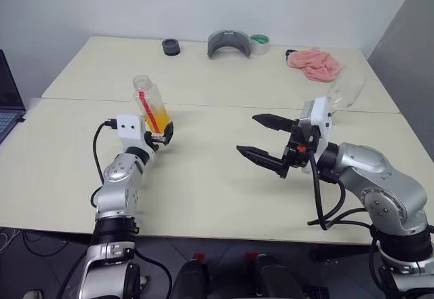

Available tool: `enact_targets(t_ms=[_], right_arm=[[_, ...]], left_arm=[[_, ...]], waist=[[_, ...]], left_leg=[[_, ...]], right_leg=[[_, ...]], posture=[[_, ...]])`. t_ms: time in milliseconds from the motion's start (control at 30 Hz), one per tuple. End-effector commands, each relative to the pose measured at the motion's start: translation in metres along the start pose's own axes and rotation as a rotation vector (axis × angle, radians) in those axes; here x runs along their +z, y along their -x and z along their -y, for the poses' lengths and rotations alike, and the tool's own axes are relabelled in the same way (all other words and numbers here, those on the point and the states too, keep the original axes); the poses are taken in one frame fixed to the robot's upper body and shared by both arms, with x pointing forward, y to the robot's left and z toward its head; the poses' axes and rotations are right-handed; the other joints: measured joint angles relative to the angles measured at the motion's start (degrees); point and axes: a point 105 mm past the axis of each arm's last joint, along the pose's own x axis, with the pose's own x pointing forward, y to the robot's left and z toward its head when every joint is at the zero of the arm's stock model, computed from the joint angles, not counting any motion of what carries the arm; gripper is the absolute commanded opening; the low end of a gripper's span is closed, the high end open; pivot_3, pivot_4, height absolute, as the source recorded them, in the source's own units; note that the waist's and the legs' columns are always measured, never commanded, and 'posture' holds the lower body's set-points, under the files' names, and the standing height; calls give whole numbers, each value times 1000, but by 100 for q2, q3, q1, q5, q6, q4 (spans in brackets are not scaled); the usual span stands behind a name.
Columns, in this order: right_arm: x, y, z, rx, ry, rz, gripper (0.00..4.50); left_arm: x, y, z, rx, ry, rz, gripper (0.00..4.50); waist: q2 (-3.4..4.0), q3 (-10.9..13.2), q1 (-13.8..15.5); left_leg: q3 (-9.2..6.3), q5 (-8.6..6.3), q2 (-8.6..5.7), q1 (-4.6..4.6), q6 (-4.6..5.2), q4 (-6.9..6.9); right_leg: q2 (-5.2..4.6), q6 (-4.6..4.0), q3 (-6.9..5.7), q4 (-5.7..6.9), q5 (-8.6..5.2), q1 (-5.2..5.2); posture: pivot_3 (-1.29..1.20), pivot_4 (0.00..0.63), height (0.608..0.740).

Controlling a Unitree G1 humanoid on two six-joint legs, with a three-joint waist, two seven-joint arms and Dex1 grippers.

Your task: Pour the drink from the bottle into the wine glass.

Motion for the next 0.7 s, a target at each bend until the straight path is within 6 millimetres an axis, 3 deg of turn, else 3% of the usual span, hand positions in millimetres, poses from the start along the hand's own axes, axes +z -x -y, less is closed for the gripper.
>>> enact_targets(t_ms=[33, 133, 233, 333, 400, 467, 567, 700], right_arm=[[1, 12, 2, -48, 44, 9, 4500], [-12, 22, 12, -150, 13, -19, 4500], [-34, 41, 39, -370, -7, -82, 4500], [-51, 60, 64, -562, 6, -138, 4500], [-62, 79, 84, -727, -8, -170, 4500], [-70, 93, 97, -839, -17, -189, 4500], [-78, 103, 116, -951, -22, -189, 4500], [-87, 98, 129, -990, -2, -191, 4500]], left_arm=[[19, 13, 3, 2, -6, 43, 4468], [19, 28, 14, -50, 1, 23, 4468], [19, 46, 46, -219, 42, -9, 4468], [30, 61, 77, -411, 106, -2, 4468], [48, 76, 107, -635, 148, 30, 4468], [60, 87, 123, -775, 161, 48, 4468], [71, 94, 133, -909, 111, 60, 4468], [69, 94, 137, -997, 17, 51, 4468]], waist=[[-2, -1, -1], [-4, -3, -1], [-5, -5, -1], [-6, -6, 0], [-6, -6, -3], [-5, -6, -4], [1, -9, -15], [5, -11, -57]], left_leg=[[-1, 0, 0, 0, 0, 0], [0, 0, 0, 2, 0, 0], [0, 0, 1, 4, 0, 0], [2, 0, 0, 4, 0, 0], [3, 1, -4, 6, 0, 0], [7, 1, -8, 9, -1, 0], [14, 1, -16, 14, -1, -1], [27, 1, -12, 32, -1, -6]], right_leg=[[0, 0, 0, -1, 0, 0], [0, 0, 1, 0, 0, 1], [0, 1, 3, 1, 0, 3], [0, 1, 7, 1, -1, 3], [2, 2, 6, 2, -1, 3], [8, 2, 8, 5, -1, 3], [15, 2, 14, 5, -1, 4], [34, 2, 37, 8, -1, 5]], posture=[[0, 150, 740], [0, 150, 740], [0, 150, 740], [0, 150, 740], [0, 150, 740], [0, 150, 740], [0, 150, 740], [0, 150, 740]])
